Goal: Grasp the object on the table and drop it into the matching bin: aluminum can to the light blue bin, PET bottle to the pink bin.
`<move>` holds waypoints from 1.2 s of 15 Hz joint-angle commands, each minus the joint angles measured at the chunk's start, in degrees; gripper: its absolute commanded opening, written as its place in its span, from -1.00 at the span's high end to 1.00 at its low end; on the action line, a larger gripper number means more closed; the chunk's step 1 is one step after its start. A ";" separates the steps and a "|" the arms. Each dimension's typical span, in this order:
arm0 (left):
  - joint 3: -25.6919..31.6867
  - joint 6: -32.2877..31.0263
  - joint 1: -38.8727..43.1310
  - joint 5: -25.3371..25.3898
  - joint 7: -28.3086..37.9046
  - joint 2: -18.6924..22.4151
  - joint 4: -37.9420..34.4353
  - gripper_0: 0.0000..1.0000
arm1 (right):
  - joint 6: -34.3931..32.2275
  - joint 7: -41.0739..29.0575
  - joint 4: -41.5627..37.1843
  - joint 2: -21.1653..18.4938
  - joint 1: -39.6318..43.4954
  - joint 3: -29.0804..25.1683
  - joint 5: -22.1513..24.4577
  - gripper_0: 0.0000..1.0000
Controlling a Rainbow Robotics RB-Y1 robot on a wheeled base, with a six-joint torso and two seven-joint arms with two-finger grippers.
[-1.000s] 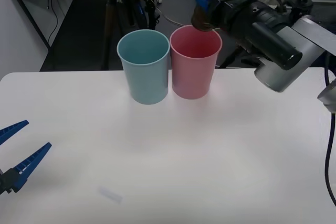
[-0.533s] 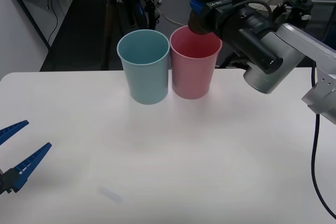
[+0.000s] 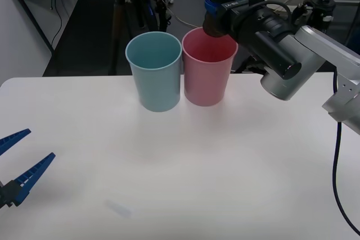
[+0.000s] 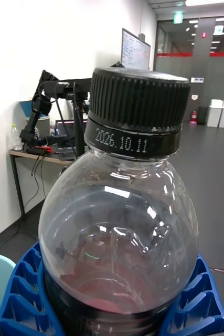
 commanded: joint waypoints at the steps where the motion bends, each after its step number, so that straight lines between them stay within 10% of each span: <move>1: 0.00 0.00 0.00 0.00 0.00 0.00 0.00 -1.00 | -0.01 0.07 0.06 0.00 0.00 -0.03 0.02 1.00; 2: 0.00 0.00 0.00 0.00 0.00 0.00 0.00 -1.00 | -0.01 0.07 -0.03 0.00 0.00 -0.03 0.37 0.83; 3: 0.00 0.00 0.00 0.00 0.00 0.00 0.00 -1.00 | -0.01 -0.02 -0.03 0.00 0.00 -0.03 0.46 -1.00; 18: 0.00 0.00 0.00 0.00 0.00 0.00 0.00 -1.00 | -0.01 -0.72 -0.12 0.00 0.09 -0.47 0.90 -1.00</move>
